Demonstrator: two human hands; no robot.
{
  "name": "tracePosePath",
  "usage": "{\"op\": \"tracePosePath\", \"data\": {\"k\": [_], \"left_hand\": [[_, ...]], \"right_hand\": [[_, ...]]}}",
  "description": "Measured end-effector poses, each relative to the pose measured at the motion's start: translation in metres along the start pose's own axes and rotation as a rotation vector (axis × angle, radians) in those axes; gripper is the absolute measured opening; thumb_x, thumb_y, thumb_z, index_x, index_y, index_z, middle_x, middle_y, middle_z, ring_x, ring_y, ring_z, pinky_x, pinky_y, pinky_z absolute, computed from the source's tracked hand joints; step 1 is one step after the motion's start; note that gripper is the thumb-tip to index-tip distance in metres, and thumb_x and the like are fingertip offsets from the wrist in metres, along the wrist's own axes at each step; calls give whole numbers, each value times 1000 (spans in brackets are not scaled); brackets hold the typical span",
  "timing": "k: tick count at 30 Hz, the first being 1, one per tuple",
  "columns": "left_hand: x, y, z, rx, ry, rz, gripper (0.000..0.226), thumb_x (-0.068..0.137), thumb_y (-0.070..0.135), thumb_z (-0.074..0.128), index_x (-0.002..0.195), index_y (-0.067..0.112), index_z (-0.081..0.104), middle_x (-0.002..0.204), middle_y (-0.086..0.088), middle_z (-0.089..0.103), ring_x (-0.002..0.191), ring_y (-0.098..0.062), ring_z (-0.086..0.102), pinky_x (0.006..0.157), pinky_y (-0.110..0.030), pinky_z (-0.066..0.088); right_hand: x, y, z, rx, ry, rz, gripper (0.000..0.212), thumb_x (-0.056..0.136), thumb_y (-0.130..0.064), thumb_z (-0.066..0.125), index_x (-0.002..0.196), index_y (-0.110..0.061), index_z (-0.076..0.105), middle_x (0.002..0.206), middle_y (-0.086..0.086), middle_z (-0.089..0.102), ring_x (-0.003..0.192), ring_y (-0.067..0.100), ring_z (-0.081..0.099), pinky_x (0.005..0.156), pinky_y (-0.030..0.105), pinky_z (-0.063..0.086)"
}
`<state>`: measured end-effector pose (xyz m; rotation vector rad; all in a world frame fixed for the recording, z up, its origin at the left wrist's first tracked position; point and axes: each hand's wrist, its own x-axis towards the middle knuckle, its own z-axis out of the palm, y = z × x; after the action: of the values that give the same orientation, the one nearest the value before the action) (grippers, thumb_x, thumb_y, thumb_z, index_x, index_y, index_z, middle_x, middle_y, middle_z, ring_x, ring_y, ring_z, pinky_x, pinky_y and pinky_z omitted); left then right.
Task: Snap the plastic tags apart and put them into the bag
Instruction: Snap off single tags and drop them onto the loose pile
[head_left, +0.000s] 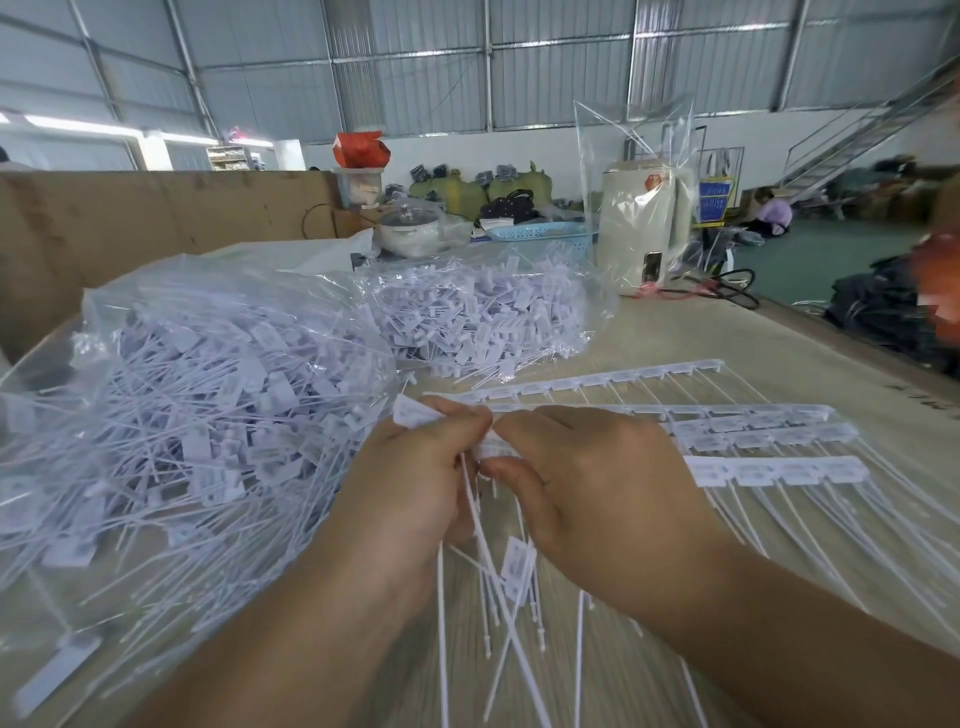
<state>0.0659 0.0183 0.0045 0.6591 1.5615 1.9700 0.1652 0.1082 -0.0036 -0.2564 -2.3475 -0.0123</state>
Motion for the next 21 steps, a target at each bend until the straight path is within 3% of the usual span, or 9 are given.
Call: {"op": "tracePosePath", "data": {"k": [3, 7, 10, 13, 15, 18, 21], "left_hand": [[2, 2, -3, -66, -55, -160, 32, 92, 11, 57, 61, 13, 52, 35, 5, 37, 24, -6, 32, 30, -11, 24], [6, 3, -7, -149, -141, -285, 34, 92, 11, 54, 59, 16, 46, 35, 6, 29, 25, -5, 22, 30, -12, 15], [14, 10, -22, -354, -120, -307, 28, 81, 12, 59, 55, 15, 49, 39, 7, 28, 27, -5, 24, 29, -15, 19], [31, 22, -48, -562, -30, -208, 16, 87, 16, 55, 71, 15, 50, 44, 7, 28, 32, -5, 25, 34, -17, 20], [34, 22, -55, -461, -20, -142, 23, 95, 26, 52, 74, 16, 53, 47, 7, 31, 36, -7, 26, 35, -18, 25], [23, 10, -39, -89, -86, -44, 40, 93, 47, 51, 71, 20, 70, 50, 3, 47, 39, -11, 39, 37, -23, 37], [9, 1, -20, 165, -213, 59, 49, 82, 65, 46, 77, 23, 71, 53, -4, 59, 44, -15, 53, 41, -23, 44]], "right_hand": [[-1, 1, 4, -51, 16, -38, 12, 71, -9, 76, 70, -15, 65, 54, 0, 55, 44, 24, 51, 37, 29, 40], [0, 2, 8, -52, 61, -87, 17, 70, -4, 76, 65, -13, 62, 53, 1, 52, 43, 24, 49, 36, 30, 40], [0, 4, 5, -12, 125, -61, 19, 80, -12, 68, 63, -12, 59, 51, 1, 49, 41, 24, 46, 35, 31, 38], [-1, 10, -7, 79, 199, -2, 24, 88, -28, 57, 74, -10, 63, 53, -1, 51, 43, 24, 47, 37, 30, 40], [-2, 13, -14, 144, 193, 26, 30, 89, -36, 52, 82, -10, 64, 51, -5, 46, 41, 21, 45, 37, 30, 40], [-2, 12, -14, 209, 93, 26, 33, 91, -44, 50, 99, -14, 63, 51, -15, 36, 41, 12, 41, 40, 26, 37], [-4, 11, -10, 235, -37, 34, 43, 89, -48, 52, 125, -25, 47, 52, -20, 34, 45, 1, 38, 42, 22, 31]]}}
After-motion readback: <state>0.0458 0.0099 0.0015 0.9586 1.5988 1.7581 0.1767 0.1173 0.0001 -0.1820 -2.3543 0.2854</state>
